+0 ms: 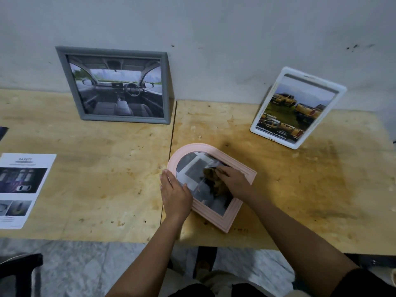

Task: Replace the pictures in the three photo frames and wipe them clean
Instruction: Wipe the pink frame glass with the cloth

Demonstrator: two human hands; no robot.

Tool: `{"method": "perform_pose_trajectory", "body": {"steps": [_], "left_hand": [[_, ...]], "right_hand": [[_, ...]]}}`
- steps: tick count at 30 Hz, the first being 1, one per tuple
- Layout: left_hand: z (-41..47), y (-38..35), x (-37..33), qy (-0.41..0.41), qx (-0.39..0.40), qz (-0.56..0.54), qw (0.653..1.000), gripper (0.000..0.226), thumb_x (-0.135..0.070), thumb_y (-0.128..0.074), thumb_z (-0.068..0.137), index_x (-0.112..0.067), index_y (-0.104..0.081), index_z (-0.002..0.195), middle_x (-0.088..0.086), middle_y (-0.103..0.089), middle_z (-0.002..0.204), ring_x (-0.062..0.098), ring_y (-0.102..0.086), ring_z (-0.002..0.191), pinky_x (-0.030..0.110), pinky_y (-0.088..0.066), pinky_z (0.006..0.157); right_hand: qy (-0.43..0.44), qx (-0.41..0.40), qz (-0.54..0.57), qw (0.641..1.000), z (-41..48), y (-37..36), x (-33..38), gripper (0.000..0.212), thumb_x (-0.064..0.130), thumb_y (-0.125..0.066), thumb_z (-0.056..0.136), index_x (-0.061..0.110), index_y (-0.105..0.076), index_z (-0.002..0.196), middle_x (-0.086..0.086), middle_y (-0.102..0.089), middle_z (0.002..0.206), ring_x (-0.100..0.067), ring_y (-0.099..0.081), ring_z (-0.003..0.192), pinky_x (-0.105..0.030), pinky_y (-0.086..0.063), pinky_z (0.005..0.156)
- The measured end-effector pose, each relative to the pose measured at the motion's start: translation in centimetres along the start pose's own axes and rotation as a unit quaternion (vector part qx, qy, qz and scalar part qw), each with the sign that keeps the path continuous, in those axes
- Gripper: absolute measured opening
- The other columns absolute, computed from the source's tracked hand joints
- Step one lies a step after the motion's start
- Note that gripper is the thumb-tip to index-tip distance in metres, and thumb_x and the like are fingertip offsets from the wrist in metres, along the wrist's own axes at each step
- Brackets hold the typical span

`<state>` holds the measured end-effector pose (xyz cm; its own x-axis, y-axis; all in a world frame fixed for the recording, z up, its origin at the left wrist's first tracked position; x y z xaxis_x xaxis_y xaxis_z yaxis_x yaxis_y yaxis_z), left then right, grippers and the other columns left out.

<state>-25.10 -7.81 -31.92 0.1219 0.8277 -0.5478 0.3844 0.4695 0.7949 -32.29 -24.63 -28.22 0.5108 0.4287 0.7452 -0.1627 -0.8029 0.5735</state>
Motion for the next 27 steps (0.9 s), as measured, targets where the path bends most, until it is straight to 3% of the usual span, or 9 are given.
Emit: {"method": "perform_pose_trajectory", "body": {"steps": [4,7,10,13,15,18,21,24,27], "left_hand": [[-0.1,0.2,-0.1,0.011,0.006,-0.017,1.000,0.065,-0.024,-0.035,0.099,-0.002,-0.001,0.149,0.015,0.001,0.157,0.028,0.000,0.146,0.036,-0.005,0.118],[-0.3,0.4,-0.1,0.008,0.001,-0.030,0.999,0.065,-0.026,-0.035,0.099,-0.005,-0.001,0.149,0.012,0.001,0.158,0.026,-0.002,0.146,0.036,-0.007,0.118],[-0.4,0.7,0.2,0.001,-0.004,-0.069,0.998,0.064,-0.026,-0.037,0.099,-0.008,-0.003,0.150,0.008,-0.002,0.159,0.025,-0.005,0.146,0.037,-0.011,0.119],[-0.4,0.9,0.5,-0.016,-0.005,-0.119,0.993,0.062,-0.024,-0.037,0.100,-0.010,-0.004,0.150,0.005,-0.002,0.159,0.023,-0.004,0.146,0.036,-0.009,0.119],[-0.6,0.9,0.6,-0.029,0.002,-0.145,0.989,0.061,-0.021,-0.038,0.100,-0.011,-0.003,0.150,0.003,0.000,0.159,0.019,-0.001,0.146,0.031,-0.006,0.118],[-1.1,1.3,0.7,-0.042,0.011,-0.164,0.985,0.063,-0.016,-0.040,0.099,-0.012,-0.004,0.151,0.001,0.001,0.159,0.016,-0.001,0.146,0.027,-0.004,0.115],[-1.3,1.9,1.7,-0.041,-0.012,-0.168,0.985,0.063,-0.015,-0.046,0.096,-0.010,-0.013,0.150,0.003,-0.010,0.158,0.018,-0.008,0.146,0.031,-0.008,0.118],[-1.9,2.1,3.0,-0.013,-0.033,-0.158,0.987,0.060,-0.026,-0.050,0.095,-0.010,-0.023,0.147,0.004,-0.022,0.155,0.022,-0.018,0.144,0.040,-0.019,0.118],[-3.4,1.9,3.6,0.006,-0.048,-0.119,0.992,0.059,-0.042,-0.041,0.096,-0.013,-0.027,0.146,0.003,-0.023,0.155,0.020,-0.019,0.143,0.036,-0.019,0.117]], "right_hand": [[-0.134,-0.104,0.250,0.953,0.0,4.9,-1.2,0.035,0.031,-0.041,0.099,0.015,-0.055,0.126,-0.001,-0.057,0.112,-0.021,-0.053,0.106,-0.033,-0.042,0.095],[-0.115,-0.253,0.195,0.940,-0.8,10.8,-2.3,0.036,0.028,-0.037,0.100,0.007,-0.057,0.122,-0.005,-0.055,0.105,-0.020,-0.051,0.100,-0.028,-0.039,0.083],[-0.096,-0.334,0.060,0.936,-2.9,14.6,-4.2,0.028,0.023,-0.036,0.100,0.007,-0.058,0.110,-0.008,-0.056,0.092,-0.027,-0.055,0.089,-0.033,-0.039,0.071],[-0.142,-0.296,-0.088,0.940,-4.4,14.6,-7.2,0.025,0.020,-0.038,0.097,0.013,-0.058,0.111,-0.012,-0.061,0.099,-0.032,-0.056,0.088,-0.037,-0.044,0.070],[-0.164,-0.214,-0.161,0.949,-4.9,12.5,-9.1,0.027,0.009,-0.043,0.090,0.013,-0.058,0.111,-0.016,-0.061,0.107,-0.035,-0.055,0.094,-0.045,-0.044,0.085],[-0.135,-0.177,-0.269,0.937,-4.8,9.8,-9.4,0.044,0.002,-0.053,0.079,0.009,-0.055,0.122,-0.015,-0.054,0.127,-0.034,-0.049,0.115,-0.047,-0.022,0.109],[-0.133,-0.180,-0.247,0.943,-4.2,8.6,-7.9,0.049,0.009,-0.052,0.081,0.008,-0.046,0.129,-0.014,-0.044,0.137,-0.034,-0.039,0.127,-0.044,-0.027,0.108],[-0.087,-0.183,-0.226,0.953,-3.1,7.4,-5.7,0.050,0.012,-0.046,0.090,0.007,-0.038,0.139,-0.012,-0.035,0.147,-0.028,-0.026,0.139,-0.041,-0.012,0.116],[-0.054,-0.142,-0.189,0.970,-1.7,5.7,-4.3,0.048,0.013,-0.043,0.094,0.011,-0.034,0.142,-0.009,-0.033,0.148,-0.025,-0.026,0.138,-0.040,-0.021,0.114]]}}
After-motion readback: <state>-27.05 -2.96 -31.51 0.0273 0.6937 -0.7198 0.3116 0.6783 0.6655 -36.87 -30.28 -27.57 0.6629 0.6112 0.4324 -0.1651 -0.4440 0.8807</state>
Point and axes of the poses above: each hand's wrist, its own z-axis towards the middle knuckle, its own y-axis out of the back of the hand, x = y × z, the point moved 8 cm from there along z, towards the middle knuckle
